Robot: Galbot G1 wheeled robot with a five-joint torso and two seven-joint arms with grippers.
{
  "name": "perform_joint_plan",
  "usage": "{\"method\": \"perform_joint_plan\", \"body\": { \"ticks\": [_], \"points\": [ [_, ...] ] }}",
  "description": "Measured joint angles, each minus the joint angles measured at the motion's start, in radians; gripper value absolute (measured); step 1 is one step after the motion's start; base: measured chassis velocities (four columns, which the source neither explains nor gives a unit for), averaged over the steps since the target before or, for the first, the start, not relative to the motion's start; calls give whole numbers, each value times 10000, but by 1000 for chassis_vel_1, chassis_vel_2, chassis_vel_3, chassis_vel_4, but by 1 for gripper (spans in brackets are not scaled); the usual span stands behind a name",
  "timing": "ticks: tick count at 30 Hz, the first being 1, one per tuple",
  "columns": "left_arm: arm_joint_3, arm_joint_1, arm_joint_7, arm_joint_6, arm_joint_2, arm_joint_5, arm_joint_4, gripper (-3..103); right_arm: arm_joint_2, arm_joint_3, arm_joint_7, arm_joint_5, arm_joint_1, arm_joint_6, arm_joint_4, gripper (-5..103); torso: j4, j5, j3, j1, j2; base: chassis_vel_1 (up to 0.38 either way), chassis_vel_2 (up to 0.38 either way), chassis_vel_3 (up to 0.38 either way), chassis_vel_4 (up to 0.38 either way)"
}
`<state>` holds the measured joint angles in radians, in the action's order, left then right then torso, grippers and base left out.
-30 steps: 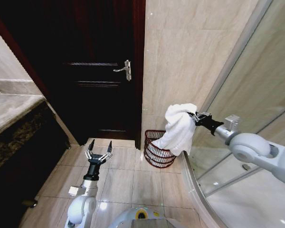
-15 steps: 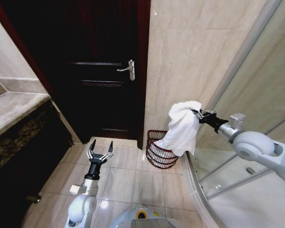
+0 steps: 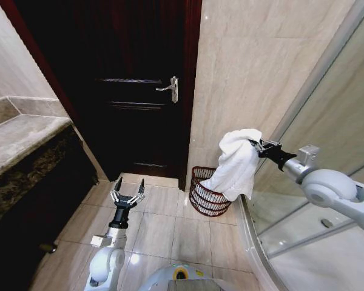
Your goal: Discard the used towel into the hamper.
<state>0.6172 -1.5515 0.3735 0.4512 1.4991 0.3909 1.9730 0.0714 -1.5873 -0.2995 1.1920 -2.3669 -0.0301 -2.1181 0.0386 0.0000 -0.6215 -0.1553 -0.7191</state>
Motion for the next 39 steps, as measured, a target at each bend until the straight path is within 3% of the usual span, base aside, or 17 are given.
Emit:
{"method": "perform_joint_plan", "body": {
  "ticks": [27, 39],
  "points": [
    [-12, -4, 105, -162, 28, -75, 98, 100, 164, 47, -49, 24, 46, -31, -69, 9, 1, -1, 0, 0, 0, 35, 33, -31, -29],
    [54, -65, 436, -289, -6, -154, 180, 100, 336, 48, -53, 54, 91, -43, -98, 9, 2, 0, 0, 0, 0, 49, 49, -69, -63]
  ]
}}
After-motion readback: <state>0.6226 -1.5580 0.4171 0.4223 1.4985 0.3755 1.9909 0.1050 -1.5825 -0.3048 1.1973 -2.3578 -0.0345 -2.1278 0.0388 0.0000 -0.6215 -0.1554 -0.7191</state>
